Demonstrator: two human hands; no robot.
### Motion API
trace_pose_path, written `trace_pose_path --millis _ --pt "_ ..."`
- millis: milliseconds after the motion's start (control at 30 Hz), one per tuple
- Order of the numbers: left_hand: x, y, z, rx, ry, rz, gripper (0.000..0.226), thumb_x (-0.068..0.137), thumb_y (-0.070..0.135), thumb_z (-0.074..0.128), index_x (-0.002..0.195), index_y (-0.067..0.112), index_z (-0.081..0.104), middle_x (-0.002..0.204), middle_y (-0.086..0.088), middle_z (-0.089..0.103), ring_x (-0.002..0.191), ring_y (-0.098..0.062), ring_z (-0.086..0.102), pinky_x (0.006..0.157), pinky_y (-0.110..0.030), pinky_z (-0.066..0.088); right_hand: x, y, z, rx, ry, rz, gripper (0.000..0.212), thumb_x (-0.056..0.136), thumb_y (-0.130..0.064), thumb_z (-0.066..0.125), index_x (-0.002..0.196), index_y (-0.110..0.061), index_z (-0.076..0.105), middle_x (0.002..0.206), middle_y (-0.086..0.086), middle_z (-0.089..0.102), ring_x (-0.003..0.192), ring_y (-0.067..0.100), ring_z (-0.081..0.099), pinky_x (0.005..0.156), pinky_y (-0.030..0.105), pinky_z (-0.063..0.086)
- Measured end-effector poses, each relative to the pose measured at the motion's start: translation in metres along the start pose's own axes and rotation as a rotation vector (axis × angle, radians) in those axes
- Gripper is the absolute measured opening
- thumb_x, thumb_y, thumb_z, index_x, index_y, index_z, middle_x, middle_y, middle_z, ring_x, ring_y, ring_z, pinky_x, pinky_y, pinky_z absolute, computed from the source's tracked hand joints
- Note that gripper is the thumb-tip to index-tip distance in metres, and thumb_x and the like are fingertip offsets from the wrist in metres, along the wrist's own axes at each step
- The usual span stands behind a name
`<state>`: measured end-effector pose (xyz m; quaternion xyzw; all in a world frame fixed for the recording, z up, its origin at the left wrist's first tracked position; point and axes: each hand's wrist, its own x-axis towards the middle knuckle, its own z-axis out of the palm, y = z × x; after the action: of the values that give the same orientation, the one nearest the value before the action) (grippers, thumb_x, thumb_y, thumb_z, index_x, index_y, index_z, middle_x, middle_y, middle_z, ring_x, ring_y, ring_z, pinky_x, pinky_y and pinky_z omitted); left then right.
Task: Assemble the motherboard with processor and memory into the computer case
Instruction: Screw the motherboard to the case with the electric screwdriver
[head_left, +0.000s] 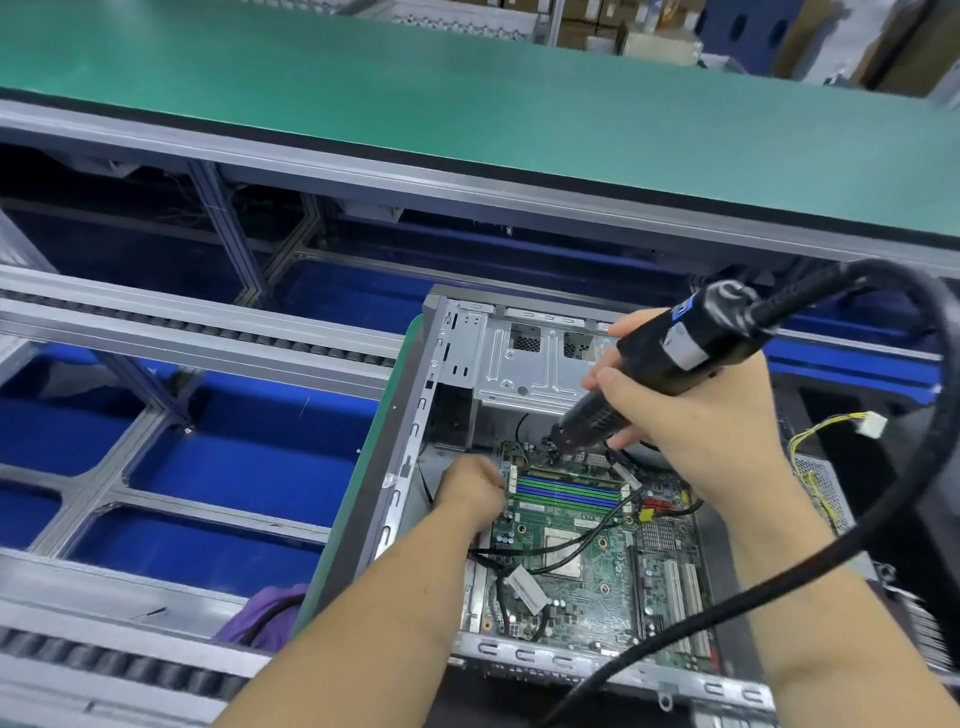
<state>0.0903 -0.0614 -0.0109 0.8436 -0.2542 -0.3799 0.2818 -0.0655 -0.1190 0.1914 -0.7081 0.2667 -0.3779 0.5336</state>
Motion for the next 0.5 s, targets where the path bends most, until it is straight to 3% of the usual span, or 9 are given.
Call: trace_pose_path --millis 200,267,333,500 --pt "-0.024 0.029 -0.02 0.128 0.021 0.359 0.021 0.083 0.012 0.058 0.092 0.028 0.068 0.09 0.006 0.068 0.08 -0.011 0.065 0.075 -0.032 0.058 -0.015 0.016 -0.036 0.088 0.171 0.06 0.024 0.074 -0.015 0.076 0.089 -0.034 0.074 0.083 0.011 0.073 0.083 0.036 0.075 0.043 0.033 0.055" --pt "-0.037 0.044 -0.025 -0.039 -0.127 0.503 0.022 0.088 0.016 0.064 0.094 0.035 0.072 0.086 0.011 0.071 0.071 0.001 0.063 0.066 -0.02 0.054 -0.02 0.023 -0.045 0.1 0.2 0.076 0.025 0.075 -0.015 0.075 0.09 -0.035 0.074 0.083 0.01 0.073 0.084 0.034 0.076 0.041 0.032 0.054" --pt "-0.049 0.055 -0.027 -0.185 -0.292 0.544 0.023 0.09 0.018 0.068 0.091 0.04 0.074 0.082 0.013 0.073 0.07 0.002 0.065 0.062 -0.014 0.049 -0.023 0.027 -0.048 0.111 0.205 0.087 0.026 0.075 -0.016 0.075 0.09 -0.037 0.074 0.083 0.009 0.073 0.083 0.032 0.076 0.041 0.032 0.054" --pt "-0.055 0.063 -0.006 -0.192 -0.272 0.521 0.023 0.087 0.013 0.074 0.088 0.036 0.076 0.078 0.003 0.075 0.071 -0.01 0.066 0.081 -0.041 0.059 -0.029 0.031 -0.061 0.136 0.229 0.106 0.024 0.072 -0.019 0.077 0.089 -0.035 0.075 0.082 0.01 0.074 0.081 0.032 0.076 0.042 0.033 0.055"
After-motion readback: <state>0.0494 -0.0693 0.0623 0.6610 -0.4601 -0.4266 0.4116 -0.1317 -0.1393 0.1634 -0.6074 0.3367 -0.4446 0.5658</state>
